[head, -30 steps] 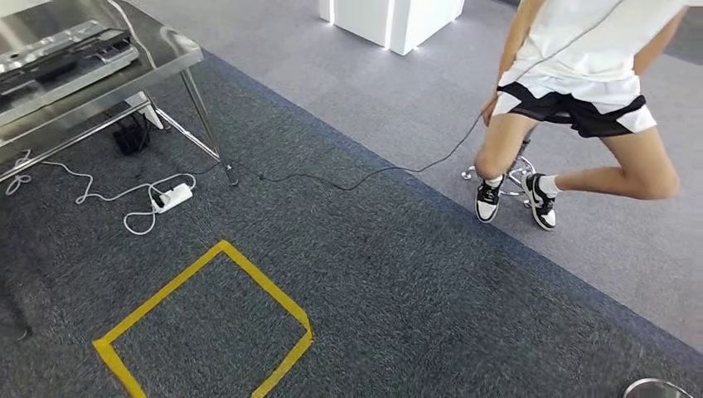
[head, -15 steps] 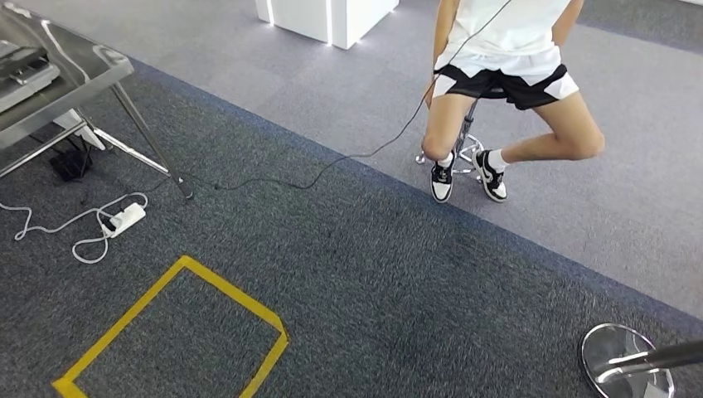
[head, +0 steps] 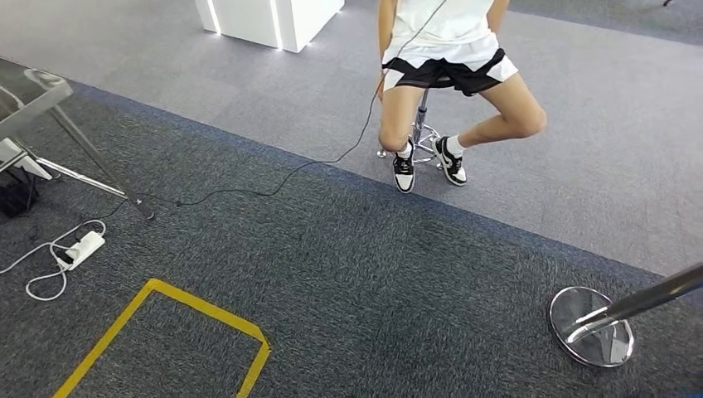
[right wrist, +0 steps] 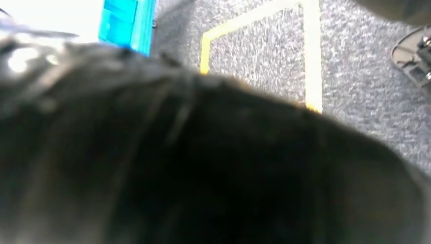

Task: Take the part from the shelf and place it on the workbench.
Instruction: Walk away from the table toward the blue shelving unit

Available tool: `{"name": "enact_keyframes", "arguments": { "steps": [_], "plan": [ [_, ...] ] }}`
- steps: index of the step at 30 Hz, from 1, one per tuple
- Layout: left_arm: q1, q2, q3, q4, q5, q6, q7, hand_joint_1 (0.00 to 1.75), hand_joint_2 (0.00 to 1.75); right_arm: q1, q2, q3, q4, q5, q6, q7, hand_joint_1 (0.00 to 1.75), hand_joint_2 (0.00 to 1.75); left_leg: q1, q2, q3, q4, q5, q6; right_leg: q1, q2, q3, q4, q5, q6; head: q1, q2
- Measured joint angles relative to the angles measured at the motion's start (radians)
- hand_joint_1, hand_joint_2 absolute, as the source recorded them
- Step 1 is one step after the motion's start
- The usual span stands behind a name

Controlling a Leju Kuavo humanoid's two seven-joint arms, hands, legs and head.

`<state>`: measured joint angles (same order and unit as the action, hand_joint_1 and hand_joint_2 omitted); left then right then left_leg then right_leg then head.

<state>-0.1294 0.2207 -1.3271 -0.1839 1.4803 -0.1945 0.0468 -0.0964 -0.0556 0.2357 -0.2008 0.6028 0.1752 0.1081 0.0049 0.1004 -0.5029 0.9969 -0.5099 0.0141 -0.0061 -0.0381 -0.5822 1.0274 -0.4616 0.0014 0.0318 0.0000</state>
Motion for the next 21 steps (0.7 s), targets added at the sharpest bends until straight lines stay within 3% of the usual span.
{"name": "enact_keyframes", "arguments": {
  "steps": [1,3,5,6,7,8,10,12,14,16,18,20,21],
  "plan": [
    [0.003,0.003,0.001,0.0,-0.003,-0.004,-0.007,0.0,0.0,0.002,0.0,0.004,0.0,0.007,-0.001,-0.005,0.0,0.0,0.002,0.0,0.002,0.002,-0.004,-0.006,-0.001,0.009,0.0,-0.003,0.002,-0.006,0.0,0.0],
    [0.01,0.01,0.003,0.0,-0.016,-0.002,-0.015,0.0,0.0,0.003,0.0,0.011,0.0,0.014,-0.001,-0.013,0.0,0.0,0.007,-0.032,-0.011,0.041,-0.036,-0.014,-0.004,0.027,0.002,-0.01,0.008,-0.019,0.0,0.0],
    [0.019,0.016,0.003,0.0,-0.033,0.012,-0.017,0.0,0.0,0.001,0.0,0.017,0.0,0.017,0.0,-0.019,0.0,0.0,0.009,-0.078,-0.065,0.158,-0.102,-0.018,-0.004,0.044,0.001,-0.013,0.011,-0.027,0.0,0.0],
    [0.022,0.018,0.003,0.0,-0.041,0.022,-0.016,0.0,0.0,0.001,0.0,0.018,0.0,0.016,0.001,-0.021,0.0,0.0,0.009,-0.088,-0.099,0.227,-0.131,-0.018,-0.003,0.054,-0.001,-0.012,0.011,-0.029,0.0,0.0],
    [0.024,0.02,0.002,0.0,-0.048,0.032,-0.015,0.0,0.0,0.001,0.0,0.019,0.0,0.016,0.004,-0.022,0.0,0.0,0.009,-0.092,-0.125,0.277,-0.143,-0.018,-0.001,0.064,-0.003,-0.01,0.012,-0.029,0.0,0.0],
    [0.025,0.023,0.001,0.0,-0.054,0.041,-0.013,0.0,0.0,0.001,0.0,0.019,0.0,0.014,0.006,-0.022,0.0,0.0,0.009,-0.094,-0.135,0.29,-0.134,-0.016,0.001,0.074,-0.003,-0.008,0.012,-0.03,0.0,0.0],
    [0.023,0.027,0.0,0.0,-0.061,0.052,-0.011,0.0,0.0,0.0,0.002,0.019,0.0,0.012,0.011,-0.022,0.0,0.0,0.009,-0.106,-0.099,0.201,-0.064,-0.01,0.002,0.097,-0.004,-0.004,0.012,-0.03,0.0,0.0],
    [0.02,0.032,-0.002,0.001,-0.069,0.061,-0.01,0.0,0.0,-0.001,0.005,0.019,0.0,0.007,0.022,-0.019,0.0,0.0,0.009,-0.15,-0.045,0.073,-0.006,-0.001,0.003,0.118,-0.008,0.002,0.012,-0.026,0.0,0.0],
    [0.012,0.036,-0.006,0.002,-0.084,0.07,-0.008,0.0,0.0,-0.003,0.008,0.019,0.0,-0.004,0.047,-0.007,0.0,0.0,0.006,-0.175,-0.028,0.024,0.006,0.004,0.0,0.137,-0.018,0.006,0.016,-0.015,0.0,0.0],
    [-0.002,0.036,-0.012,0.002,-0.097,0.074,0.0,0.0,0.0,-0.003,0.008,0.019,0.0,-0.017,0.079,0.007,0.0,0.0,0.005,-0.154,-0.026,0.016,0.013,0.011,-0.004,0.152,-0.024,0.006,0.021,-0.001,0.0,0.0],
    [-0.015,0.036,-0.014,0.002,-0.102,0.072,0.012,0.0,0.0,-0.001,0.008,0.018,0.0,-0.027,0.105,0.014,0.0,0.0,0.009,-0.128,-0.021,0.003,0.024,0.024,-0.001,0.121,-0.042,0.041,-0.002,0.007,0.002,0.0],
    [-0.022,0.036,-0.015,0.002,-0.106,0.065,0.026,0.0,0.0,-0.003,0.008,0.016,0.001,-0.038,0.123,0.019,0.0,0.0,0.008,-0.1,-0.021,-0.003,0.028,0.031,-0.001,0.069,-0.095,0.151,-0.065,0.013,0.004,0.0],
    [-0.025,0.036,-0.015,0.002,-0.108,0.061,0.033,0.0,0.0,-0.004,0.008,0.015,0.001,-0.043,0.131,0.024,0.0,0.0,0.006,-0.086,-0.022,-0.002,0.028,0.033,-0.003,0.056,-0.125,0.214,-0.093,0.016,0.004,0.0]
  ]
}}
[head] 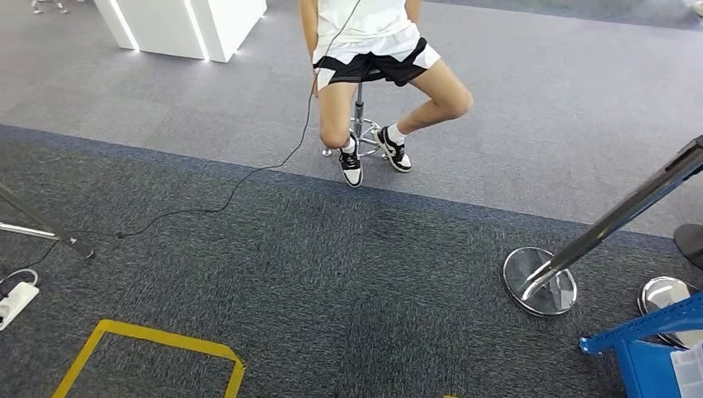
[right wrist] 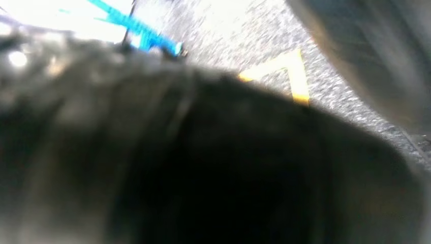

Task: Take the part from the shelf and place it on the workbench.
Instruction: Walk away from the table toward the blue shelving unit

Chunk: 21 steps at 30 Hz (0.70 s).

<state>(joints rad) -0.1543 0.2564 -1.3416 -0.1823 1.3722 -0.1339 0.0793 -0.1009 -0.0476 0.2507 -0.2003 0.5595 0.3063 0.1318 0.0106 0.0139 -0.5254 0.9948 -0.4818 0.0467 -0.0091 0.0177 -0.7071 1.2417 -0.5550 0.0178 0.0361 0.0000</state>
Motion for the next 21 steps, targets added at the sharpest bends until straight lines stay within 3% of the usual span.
{"name": "enact_keyframes", "arguments": {
  "steps": [1,2,3,5,7,9,10,12,14,16,17,18,19,21],
  "plan": [
    [-0.003,0.0,0.0,0.0,-0.004,-0.003,0.006,0.0,0.0,0.0,0.0,-0.002,0.0,-0.006,0.006,0.005,0.0,0.0,-0.001,0.014,-0.001,0.0,-0.001,0.0,-0.003,-0.007,-0.021,0.046,-0.015,0.003,0.0,0.0],
    [-0.008,0.0,0.0,0.0,-0.007,-0.005,0.011,0.0,0.0,0.001,0.0,-0.005,0.0,-0.01,0.01,0.01,0.0,0.0,-0.002,0.026,-0.001,0.001,-0.001,0.0,-0.005,-0.012,-0.023,0.056,-0.009,0.006,0.0,0.0],
    [-0.013,-0.002,0.0,0.0,-0.009,-0.006,0.015,0.0,0.0,0.002,-0.001,-0.009,0.0,-0.014,0.013,0.015,0.0,0.0,-0.002,0.038,0.0,0.001,-0.002,-0.001,-0.006,-0.018,-0.003,0.023,0.014,0.007,0.0,0.0],
    [-0.024,-0.006,0.0,0.0,-0.011,-0.005,0.019,0.0,0.0,0.003,-0.002,-0.015,0.0,-0.019,0.014,0.021,0.0,0.0,-0.003,0.059,0.003,0.004,-0.007,-0.008,-0.005,-0.047,0.074,-0.114,0.073,0.004,0.0,0.0],
    [-0.033,-0.01,0.002,-0.001,-0.012,-0.004,0.019,0.0,0.87,0.002,-0.003,-0.018,0.0,-0.022,0.013,0.024,0.0,0.0,-0.006,0.076,0.007,0.006,-0.013,-0.019,0.002,-0.067,0.122,-0.206,0.098,-0.006,0.0,0.0],
    [-0.041,-0.013,0.003,-0.001,-0.014,-0.005,0.019,0.0,1.75,0.003,-0.003,-0.021,0.0,-0.024,0.013,0.024,0.0,0.0,-0.007,0.091,0.012,0.006,-0.016,-0.03,0.008,-0.056,0.123,-0.217,0.099,-0.016,0.0,0.0],
    [-0.045,-0.013,0.004,-0.002,-0.015,-0.005,0.019,0.0,1.75,0.005,-0.003,-0.022,0.0,-0.023,0.013,0.024,0.0,0.0,-0.005,0.094,0.014,0.007,-0.019,-0.036,0.006,-0.047,0.124,-0.22,0.101,-0.023,0.0,0.0],
    [-0.047,-0.014,0.004,-0.002,-0.019,-0.008,0.019,0.0,0.87,0.006,-0.003,-0.023,0.0,-0.021,0.014,0.025,0.0,0.0,-0.001,0.061,0.001,0.045,-0.049,-0.046,0.001,-0.029,0.128,-0.23,0.108,-0.037,-0.001,0.0],
    [-0.043,-0.014,0.004,-0.002,-0.02,-0.01,0.018,0.0,0.0,0.004,-0.003,-0.024,0.0,-0.018,0.014,0.025,0.0,0.0,0.003,0.011,-0.052,0.157,-0.113,-0.05,0.0,-0.01,0.127,-0.235,0.113,-0.046,-0.002,0.0],
    [-0.037,-0.014,0.004,-0.002,-0.019,-0.013,0.015,0.0,0.0,0.004,-0.003,-0.024,0.0,-0.017,0.014,0.025,0.0,0.0,0.003,-0.005,-0.11,0.272,-0.152,-0.052,0.003,0.013,0.124,-0.233,0.114,-0.049,-0.002,0.0],
    [-0.035,-0.014,0.005,-0.002,-0.018,-0.016,0.013,0.0,0.0,0.004,-0.003,-0.024,0.0,-0.017,0.014,0.025,0.0,0.0,0.003,-0.007,-0.119,0.287,-0.144,-0.051,0.005,0.026,0.123,-0.231,0.114,-0.049,-0.002,0.0],
    [-0.033,-0.014,0.005,-0.002,-0.018,-0.018,0.012,0.0,0.0,0.005,-0.003,-0.024,0.0,-0.017,0.014,0.025,0.0,0.0,0.003,-0.01,-0.11,0.261,-0.116,-0.048,0.006,0.039,0.123,-0.228,0.114,-0.049,-0.002,0.0],
    [-0.032,-0.013,0.005,-0.002,-0.018,-0.021,0.012,0.0,0.0,0.005,-0.003,-0.024,0.0,-0.017,0.015,0.025,0.0,0.0,0.003,-0.02,-0.085,0.201,-0.076,-0.045,0.007,0.051,0.123,-0.224,0.113,-0.048,-0.002,0.0],
    [-0.031,-0.008,0.006,-0.002,-0.017,-0.024,0.016,0.0,0.0,0.004,-0.002,-0.024,0.0,-0.019,0.017,0.024,0.0,0.0,0.003,-0.06,-0.032,0.076,-0.02,-0.037,0.007,0.074,0.119,-0.215,0.111,-0.042,-0.001,0.0]
  ]
}}
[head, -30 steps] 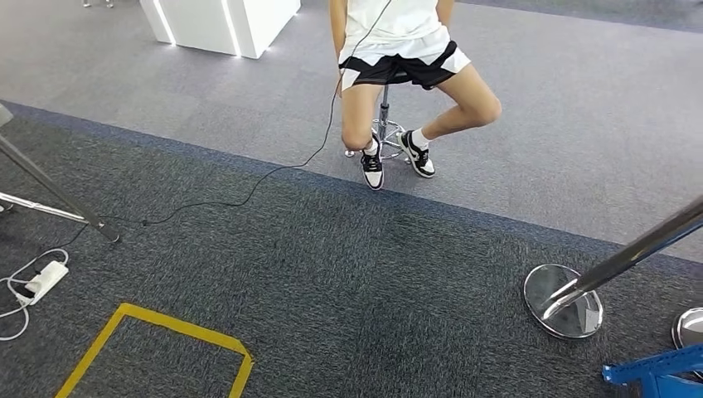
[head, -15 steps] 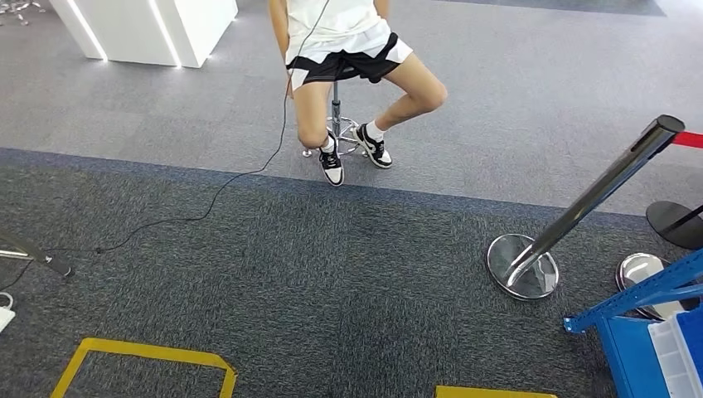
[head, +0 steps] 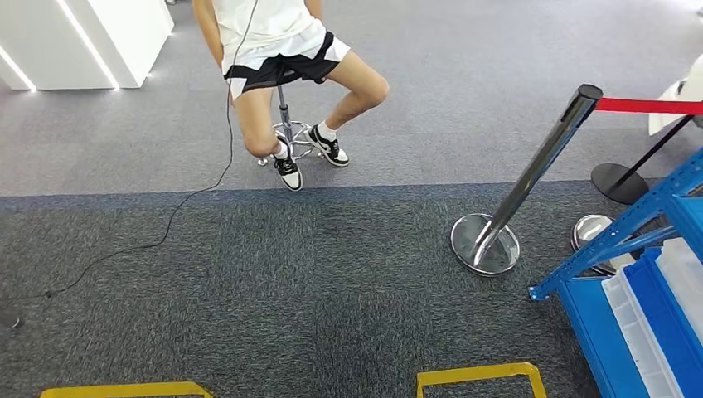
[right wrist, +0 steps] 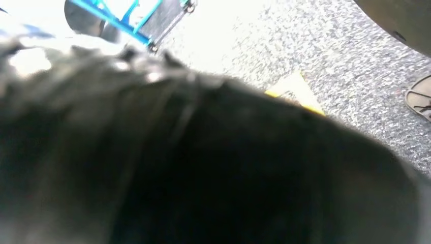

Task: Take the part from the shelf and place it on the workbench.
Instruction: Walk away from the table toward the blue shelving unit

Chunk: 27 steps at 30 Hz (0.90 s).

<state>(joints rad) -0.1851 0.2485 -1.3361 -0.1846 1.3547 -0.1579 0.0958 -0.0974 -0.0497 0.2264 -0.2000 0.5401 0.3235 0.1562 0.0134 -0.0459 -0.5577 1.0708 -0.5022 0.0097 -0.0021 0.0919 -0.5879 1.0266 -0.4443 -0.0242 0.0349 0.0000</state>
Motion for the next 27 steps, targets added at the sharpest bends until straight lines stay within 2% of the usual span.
{"name": "enact_keyframes", "arguments": {
  "steps": [1,2,4,5,6,8,9,10,11,12,13,15,16,17,19,21,23,24,25,26,27],
  "plan": [
    [-0.001,0.003,0.001,0.0,0.0,-0.002,0.003,0.0,0.0,-0.001,0.0,0.0,0.0,-0.002,0.001,0.0,0.0,0.0,-0.001,-0.015,0.014,-0.036,0.01,0.003,-0.001,0.01,-0.004,0.003,0.0,0.005,0.0,0.0],
    [-0.002,0.005,0.002,0.0,0.0,-0.003,0.006,0.0,0.0,-0.001,0.0,-0.001,0.0,-0.004,0.002,0.0,0.0,0.0,-0.003,-0.022,0.018,-0.049,0.008,0.007,-0.002,0.019,-0.008,0.004,0.001,0.011,0.0,0.0],
    [-0.006,0.007,0.004,0.0,0.0,-0.007,0.01,0.0,0.0,0.001,0.0,-0.001,0.0,-0.007,0.002,0.0,0.0,0.0,-0.003,-0.003,0.022,-0.057,0.015,0.017,-0.006,0.031,-0.016,0.005,0.005,0.024,0.0,0.0],
    [-0.007,0.008,0.005,0.0,0.0,-0.009,0.011,0.0,0.0,0.003,0.0,-0.002,0.0,-0.008,0.002,0.0,0.0,0.0,-0.002,0.009,0.025,-0.063,0.02,0.024,-0.005,0.016,-0.021,0.014,-0.001,0.029,0.0,0.0],
    [-0.007,0.008,0.006,0.0,0.0,-0.01,0.012,0.0,0.0,0.003,0.0,-0.002,0.0,-0.008,0.002,0.0,0.0,0.0,-0.001,0.022,0.027,-0.07,0.026,0.031,-0.003,-0.009,-0.034,0.04,-0.018,0.033,0.001,0.0],
    [-0.004,0.009,0.007,0.0,0.001,-0.011,0.013,0.0,0.0,0.002,0.001,-0.003,0.0,-0.011,0.001,0.001,0.0,0.0,-0.002,0.048,0.027,-0.077,0.031,0.04,-0.004,-0.066,-0.087,0.149,-0.083,0.04,0.003,0.0],
    [-0.003,0.009,0.008,0.0,0.002,-0.011,0.015,0.0,0.0,0.001,0.002,-0.005,0.0,-0.013,0.001,0.001,0.0,0.0,-0.004,0.062,0.025,-0.077,0.031,0.041,-0.007,-0.078,-0.119,0.215,-0.113,0.044,0.003,0.0],
    [-0.001,0.009,0.01,0.0,0.002,-0.011,0.016,0.0,0.0,0.001,0.002,-0.007,0.0,-0.017,0.001,0.002,0.0,0.0,-0.005,0.075,0.025,-0.076,0.03,0.041,-0.01,-0.083,-0.141,0.262,-0.129,0.047,0.003,0.0],
    [0.0,0.009,0.012,0.0,0.003,-0.012,0.017,0.0,0.0,0.002,0.002,-0.009,0.0,-0.02,0.001,0.002,0.0,0.0,-0.005,0.088,0.025,-0.076,0.029,0.04,-0.013,-0.087,-0.146,0.275,-0.125,0.05,0.003,0.0],
    [0.0,0.009,0.015,0.0,0.003,-0.013,0.018,0.0,0.0,0.002,0.002,-0.012,0.0,-0.022,0.002,0.003,0.0,0.0,-0.005,0.1,0.026,-0.076,0.027,0.038,-0.015,-0.092,-0.131,0.249,-0.103,0.053,0.003,0.0],
    [0.0,0.008,0.018,0.0,0.003,-0.014,0.018,0.0,0.0,0.002,0.001,-0.015,0.0,-0.024,0.002,0.003,0.0,0.0,-0.004,0.111,0.028,-0.075,0.025,0.035,-0.016,-0.103,-0.096,0.187,-0.071,0.053,0.003,0.0],
    [-0.001,0.008,0.022,0.0,0.002,-0.014,0.019,0.0,0.0,0.0,0.001,-0.018,0.0,-0.026,0.002,0.003,0.0,0.0,-0.008,0.132,0.034,-0.071,0.017,0.025,-0.013,-0.147,-0.026,0.056,-0.023,0.047,0.003,0.0],
    [-0.001,0.008,0.023,0.0,0.002,-0.015,0.02,0.0,0.0,-0.001,0.001,-0.018,0.0,-0.027,0.002,0.003,0.0,0.0,-0.01,0.141,0.036,-0.07,0.013,0.019,-0.01,-0.16,-0.007,0.018,-0.014,0.041,0.003,0.0],
    [-0.002,0.009,0.023,0.0,0.001,-0.015,0.023,0.0,0.0,-0.002,0.001,-0.019,0.0,-0.029,0.003,0.003,0.0,0.0,-0.012,0.151,0.039,-0.068,0.01,0.012,-0.006,-0.164,-0.002,0.005,-0.013,0.034,0.002,0.0],
    [-0.007,0.009,0.024,0.0,-0.003,-0.016,0.027,0.0,0.0,-0.001,0.001,-0.02,0.0,-0.031,0.006,0.002,0.0,0.0,-0.01,0.161,0.043,-0.067,0.005,-0.001,-0.005,-0.14,-0.003,0.002,-0.008,0.021,0.002,0.0],
    [-0.01,0.009,0.024,0.0,-0.005,-0.016,0.03,0.0,0.0,-0.001,0.001,-0.022,0.0,-0.034,0.008,0.002,0.0,0.0,-0.004,0.123,0.031,-0.032,-0.025,-0.011,-0.008,-0.119,-0.001,-0.006,-0.002,0.006,0.002,0.0],
    [-0.009,0.009,0.024,0.0,-0.008,-0.016,0.034,0.0,0.0,-0.004,0.001,-0.025,0.0,-0.038,0.008,0.003,0.0,0.0,0.0,0.068,-0.021,0.082,-0.088,-0.014,-0.008,-0.097,-0.003,-0.008,0.001,-0.004,0.002,0.0],
    [-0.007,0.009,0.024,0.0,-0.01,-0.016,0.037,0.0,0.0,-0.005,0.001,-0.026,0.0,-0.04,0.008,0.003,0.0,0.0,0.001,0.058,-0.055,0.151,-0.117,-0.014,-0.005,-0.084,-0.004,-0.007,0.002,-0.006,0.002,0.0],
    [-0.006,0.009,0.024,-0.001,-0.012,-0.015,0.039,0.0,0.0,-0.006,0.001,-0.028,0.0,-0.041,0.008,0.003,0.0,0.0,0.001,0.054,-0.082,0.204,-0.13,-0.014,-0.002,-0.07,-0.006,-0.005,0.003,-0.007,0.002,0.0],
    [-0.005,0.009,0.024,-0.001,-0.014,-0.015,0.041,0.0,0.0,-0.005,0.001,-0.03,0.0,-0.042,0.008,0.003,0.0,0.0,0.001,0.052,-0.095,0.222,-0.123,-0.012,0.0,-0.055,-0.006,-0.003,0.003,-0.008,0.002,0.0],
    [-0.004,0.009,0.024,-0.001,-0.015,-0.015,0.042,0.0,0.0,-0.005,0.001,-0.031,0.0,-0.042,0.008,0.004,0.0,0.0,0.0,0.049,-0.088,0.199,-0.095,-0.009,0.001,-0.041,-0.006,-0.001,0.003,-0.008,0.002,0.0]
  ]
}}
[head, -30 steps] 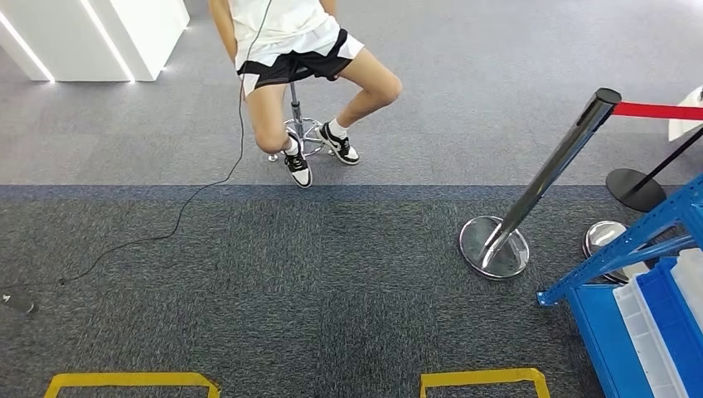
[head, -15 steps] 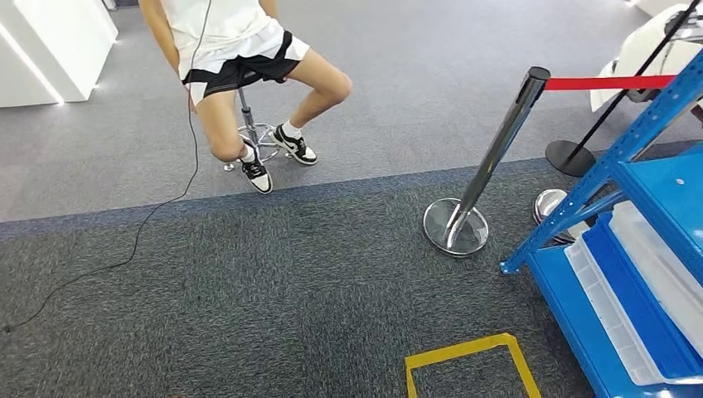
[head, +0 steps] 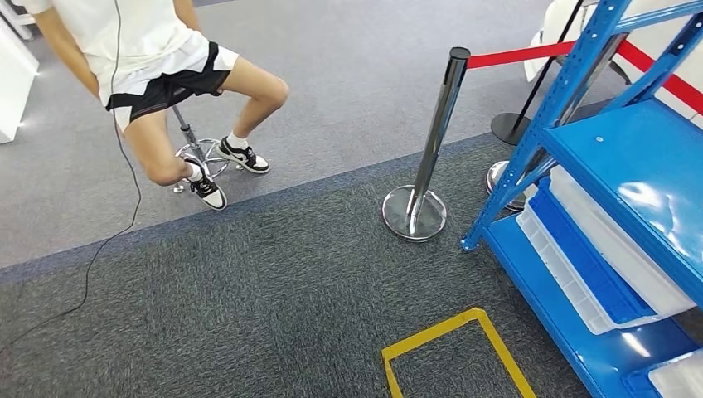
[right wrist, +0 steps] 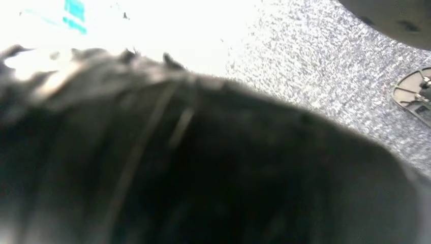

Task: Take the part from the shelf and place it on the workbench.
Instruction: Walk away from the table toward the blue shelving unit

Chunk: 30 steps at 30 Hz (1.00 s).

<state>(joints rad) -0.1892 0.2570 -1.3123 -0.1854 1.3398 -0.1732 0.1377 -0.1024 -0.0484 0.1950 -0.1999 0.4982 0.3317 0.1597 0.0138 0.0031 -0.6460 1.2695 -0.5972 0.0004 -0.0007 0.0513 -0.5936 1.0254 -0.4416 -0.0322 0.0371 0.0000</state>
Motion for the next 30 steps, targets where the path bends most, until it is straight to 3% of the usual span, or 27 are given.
{"name": "enact_keyframes", "arguments": {
  "steps": [2,3,5,7,9,11,13,14,15,16,18,19,20,22,24,26,28,29,30],
  "plan": [
    [0.0,0.002,0.0,0.0,-0.001,0.0,0.001,0.0,0.0,0.0,0.001,-0.002,0.0,0.0,0.0,0.0,0.0,0.0,-0.001,-0.029,0.052,-0.13,0.076,0.01,0.001,0.027,0.0,0.004,0.0,0.001,0.0,0.0],
    [0.0,0.003,0.0,0.0,-0.002,0.0,0.002,0.0,0.0,0.0,0.001,-0.003,0.0,0.0,0.0,0.0,0.0,0.0,-0.001,-0.047,0.077,-0.191,0.101,0.014,0.001,0.04,-0.001,0.006,0.0,0.004,0.0,0.0],
    [-0.003,0.006,0.001,0.0,-0.002,0.0,0.002,0.0,0.0,0.0,0.002,-0.003,0.0,0.0,0.0,0.0,0.0,0.0,-0.005,-0.067,0.098,-0.247,0.112,0.019,-0.002,0.06,-0.007,0.008,0.002,0.015,0.0,0.0],
    [-0.008,0.006,0.001,0.0,-0.002,0.0,0.002,0.0,0.0,0.003,0.002,-0.004,0.0,0.0,0.0,0.002,0.0,0.0,-0.005,-0.048,0.103,-0.257,0.118,0.026,-0.005,0.077,-0.012,0.004,0.007,0.029,0.0,0.0],
    [-0.01,0.006,0.001,-0.001,-0.002,0.0,0.002,0.0,0.0,0.005,0.001,-0.004,0.0,0.0,0.0,0.005,0.0,0.0,0.0,-0.024,0.111,-0.277,0.131,0.039,-0.004,0.047,-0.029,0.034,-0.015,0.038,0.002,0.0],
    [-0.008,0.006,0.001,-0.001,-0.002,0.0,0.002,0.0,0.0,0.004,0.0,-0.005,0.0,0.0,0.0,0.008,0.0,0.0,-0.002,0.002,0.113,-0.29,0.139,0.047,-0.005,-0.013,-0.079,0.138,-0.077,0.044,0.004,0.0],
    [-0.005,0.006,0.002,-0.001,-0.002,0.0,0.002,0.0,0.0,0.004,0.0,-0.005,0.0,0.0,0.0,0.011,0.0,0.0,-0.005,0.028,0.112,-0.287,0.137,0.048,-0.011,-0.041,-0.13,0.249,-0.124,0.052,0.005,0.0],
    [-0.004,0.006,0.002,-0.001,-0.002,0.0,0.003,0.0,0.0,0.005,0.0,-0.005,0.0,0.0,0.0,0.012,0.0,0.0,-0.005,0.04,0.111,-0.285,0.135,0.046,-0.013,-0.046,-0.136,0.266,-0.123,0.055,0.004,0.0],
    [-0.004,0.005,0.002,-0.001,-0.002,0.0,0.003,0.0,0.0,0.005,0.0,-0.005,0.0,0.0,0.0,0.012,0.0,0.0,-0.005,0.052,0.112,-0.282,0.132,0.044,-0.015,-0.051,-0.121,0.241,-0.102,0.058,0.005,0.0],
    [-0.004,0.004,0.002,-0.001,-0.002,0.0,0.003,0.0,0.0,0.005,0.0,-0.005,0.0,0.0,0.0,0.012,0.0,0.0,-0.004,0.063,0.113,-0.279,0.128,0.041,-0.016,-0.06,-0.086,0.18,-0.07,0.059,0.005,0.0],
    [-0.005,0.004,0.002,-0.001,-0.002,0.0,0.003,0.0,0.0,0.004,-0.001,-0.005,0.0,0.0,0.0,0.011,0.0,0.0,-0.006,0.083,0.117,-0.27,0.119,0.031,-0.014,-0.099,-0.016,0.051,-0.023,0.054,0.004,0.0],
    [-0.006,0.004,0.002,-0.001,-0.002,-0.001,0.003,0.0,0.0,0.003,-0.001,-0.005,0.0,0.0,0.0,0.011,0.0,0.0,-0.008,0.091,0.119,-0.267,0.115,0.025,-0.012,-0.11,0.001,0.017,-0.014,0.048,0.004,0.0],
    [-0.007,0.004,0.002,-0.001,-0.003,-0.001,0.003,0.0,0.0,0.003,-0.001,-0.005,0.0,0.0,0.0,0.011,0.0,0.0,-0.011,0.099,0.121,-0.266,0.112,0.019,-0.009,-0.115,0.004,0.007,-0.014,0.042,0.004,0.0],
    [-0.01,0.003,0.003,-0.001,-0.004,-0.004,0.003,0.0,0.0,0.003,-0.001,-0.005,0.0,0.0,0.0,0.011,0.0,0.0,-0.01,0.113,0.125,-0.265,0.106,0.008,-0.008,-0.094,0.003,0.006,-0.011,0.031,0.004,0.0],
    [-0.013,0.004,0.003,-0.002,-0.007,-0.007,0.003,0.0,0.0,0.003,-0.001,-0.005,0.0,0.0,0.0,0.011,0.0,0.0,-0.005,0.084,0.115,-0.233,0.078,-0.001,-0.012,-0.074,0.005,-0.001,-0.006,0.017,0.003,0.0],
    [-0.012,0.004,0.005,-0.002,-0.01,-0.01,0.003,0.0,0.0,0.0,-0.001,-0.005,0.0,0.0,0.0,0.011,0.0,0.0,0.0,0.029,0.066,-0.12,0.014,-0.007,-0.013,-0.052,0.005,-0.004,-0.003,0.006,0.002,0.0],
    [-0.011,0.004,0.007,-0.003,-0.012,-0.013,0.003,0.0,0.0,-0.002,-0.001,-0.006,0.0,0.0,0.0,0.011,0.0,0.0,0.001,0.007,0.002,0.007,-0.034,-0.008,-0.009,-0.028,0.003,-0.003,-0.003,0.002,0.002,0.0],
    [-0.01,0.004,0.007,-0.003,-0.013,-0.014,0.003,0.0,0.0,-0.001,-0.001,-0.006,0.0,0.0,0.0,0.011,0.0,0.0,0.001,0.004,-0.012,0.029,-0.028,-0.006,-0.007,-0.013,0.003,-0.002,-0.003,0.002,0.002,0.0],
    [-0.01,0.005,0.007,-0.004,-0.014,-0.014,0.003,0.0,0.0,-0.001,-0.001,-0.007,0.0,0.0,0.0,0.011,0.0,0.0,0.001,0.001,-0.008,0.012,-0.003,-0.004,-0.006,0.001,0.005,-0.001,-0.003,0.002,0.002,0.0]
  ]
}}
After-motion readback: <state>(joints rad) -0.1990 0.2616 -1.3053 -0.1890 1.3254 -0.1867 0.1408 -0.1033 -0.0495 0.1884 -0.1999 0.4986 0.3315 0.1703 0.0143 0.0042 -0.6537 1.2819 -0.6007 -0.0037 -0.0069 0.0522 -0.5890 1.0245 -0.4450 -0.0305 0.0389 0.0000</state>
